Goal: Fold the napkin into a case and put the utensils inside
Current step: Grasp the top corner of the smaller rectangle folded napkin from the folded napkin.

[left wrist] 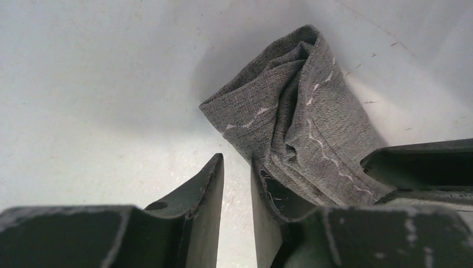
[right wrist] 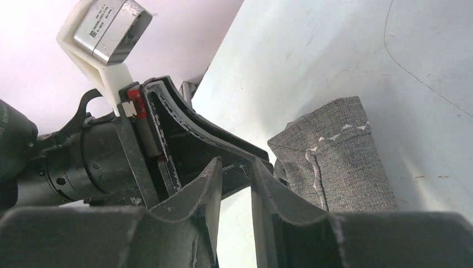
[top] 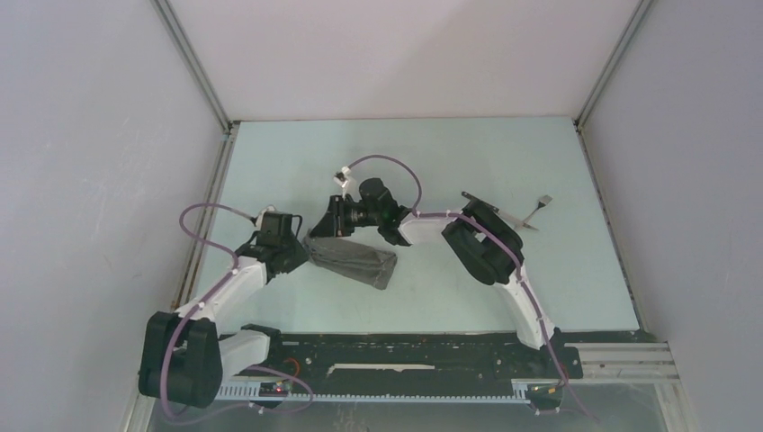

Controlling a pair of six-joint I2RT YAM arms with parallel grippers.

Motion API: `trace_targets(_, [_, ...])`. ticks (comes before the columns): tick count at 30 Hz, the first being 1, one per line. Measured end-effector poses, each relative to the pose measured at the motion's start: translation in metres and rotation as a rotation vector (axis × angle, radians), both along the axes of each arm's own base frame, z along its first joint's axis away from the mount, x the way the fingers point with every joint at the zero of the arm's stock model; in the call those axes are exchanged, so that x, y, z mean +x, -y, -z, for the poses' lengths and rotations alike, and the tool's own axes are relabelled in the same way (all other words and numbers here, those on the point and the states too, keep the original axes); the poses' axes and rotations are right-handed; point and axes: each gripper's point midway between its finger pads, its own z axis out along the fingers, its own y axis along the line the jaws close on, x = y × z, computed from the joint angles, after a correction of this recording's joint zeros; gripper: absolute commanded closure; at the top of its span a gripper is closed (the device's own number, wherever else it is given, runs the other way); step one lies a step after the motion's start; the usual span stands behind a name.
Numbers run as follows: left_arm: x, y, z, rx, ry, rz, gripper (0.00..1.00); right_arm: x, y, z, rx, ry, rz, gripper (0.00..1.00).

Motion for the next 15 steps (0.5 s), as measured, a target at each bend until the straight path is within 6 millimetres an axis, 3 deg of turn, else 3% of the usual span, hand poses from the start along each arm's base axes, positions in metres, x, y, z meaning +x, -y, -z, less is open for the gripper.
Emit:
trace_targets(3, [0.0,0.001,0.005,-0.002,-0.017,0.004,0.63,0.0,-0.004,0.003,-0.006,-0.006,-0.004,0.69])
trace_targets(10, [0.004,0.002,-0.005,-0.014,0.035,0.005,0.58,0.0,-0.011,0.035,-0.061,-0.056,-0.017,0.76])
trace_targets(15, [0.007,0.004,-0.01,-0.023,0.063,0.007,0.62,-0.006,-0.011,0.056,-0.098,-0.096,-0.024,0.77])
